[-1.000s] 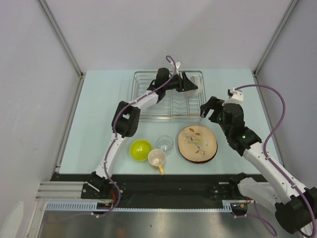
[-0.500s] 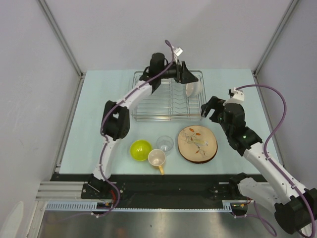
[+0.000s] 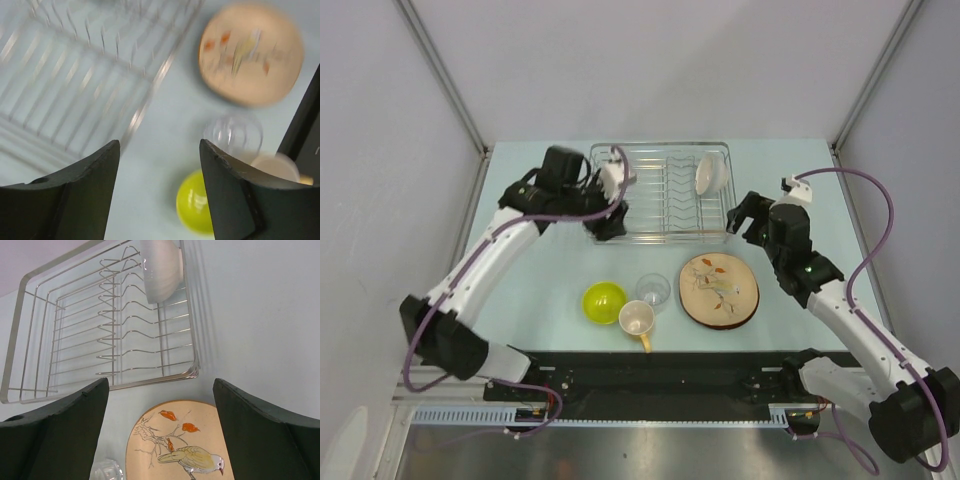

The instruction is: Load the mixed dishes into the dish rack

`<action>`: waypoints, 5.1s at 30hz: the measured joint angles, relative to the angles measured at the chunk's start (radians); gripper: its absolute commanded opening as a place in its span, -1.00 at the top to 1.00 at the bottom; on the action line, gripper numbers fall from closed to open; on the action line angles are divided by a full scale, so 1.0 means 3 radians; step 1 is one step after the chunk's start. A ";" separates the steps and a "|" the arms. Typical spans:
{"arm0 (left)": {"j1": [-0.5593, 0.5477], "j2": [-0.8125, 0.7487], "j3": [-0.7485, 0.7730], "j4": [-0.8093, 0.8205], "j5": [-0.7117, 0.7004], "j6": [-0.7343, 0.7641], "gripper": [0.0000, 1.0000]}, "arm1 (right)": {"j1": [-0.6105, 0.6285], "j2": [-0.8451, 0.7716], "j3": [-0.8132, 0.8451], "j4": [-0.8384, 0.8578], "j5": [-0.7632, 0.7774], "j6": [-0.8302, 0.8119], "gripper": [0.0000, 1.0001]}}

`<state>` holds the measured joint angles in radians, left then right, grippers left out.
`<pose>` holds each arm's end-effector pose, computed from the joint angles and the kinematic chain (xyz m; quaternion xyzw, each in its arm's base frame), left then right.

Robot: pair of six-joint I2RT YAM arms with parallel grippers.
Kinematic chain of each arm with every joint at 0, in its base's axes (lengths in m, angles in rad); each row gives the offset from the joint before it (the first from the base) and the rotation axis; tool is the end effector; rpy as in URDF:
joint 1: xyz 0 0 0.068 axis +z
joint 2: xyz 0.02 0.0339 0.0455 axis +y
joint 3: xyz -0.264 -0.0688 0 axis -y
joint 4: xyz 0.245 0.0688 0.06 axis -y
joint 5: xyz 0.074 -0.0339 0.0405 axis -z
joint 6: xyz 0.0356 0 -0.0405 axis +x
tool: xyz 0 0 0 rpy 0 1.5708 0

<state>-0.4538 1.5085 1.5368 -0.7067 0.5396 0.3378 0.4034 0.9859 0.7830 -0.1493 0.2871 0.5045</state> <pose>0.2869 -0.1603 0.3783 0.4413 0.7579 -0.2641 0.4013 0.2135 0.0802 0.3057 0.1228 0.8064 0.1429 0.5605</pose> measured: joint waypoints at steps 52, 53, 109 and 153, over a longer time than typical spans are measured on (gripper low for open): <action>-0.0969 -0.1097 -0.2733 -0.0225 -0.0779 0.2075 -0.27 | -0.0247 -0.0095 0.0000 -0.0384 0.0062 -0.0001 -0.84; -0.0969 -0.1085 -0.2756 -0.0184 -0.0785 0.2066 -0.25 | -0.0261 -0.0095 0.0000 -0.0384 0.0058 -0.0001 -0.85; -0.0446 0.1966 0.2851 -0.0659 0.1471 -0.1321 0.99 | -0.0530 -0.0553 -0.0004 -0.0437 -0.0198 0.0046 -0.80; -0.0846 0.2499 0.0891 0.2768 0.0361 -0.3450 0.69 | -0.0530 -0.0659 -0.0036 -0.0483 -0.0239 0.0093 -0.82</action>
<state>-0.7074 2.2581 1.8042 0.1238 0.6479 -0.6971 0.2443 0.7883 0.7723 -0.2943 0.2153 0.5323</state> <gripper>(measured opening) 0.097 0.907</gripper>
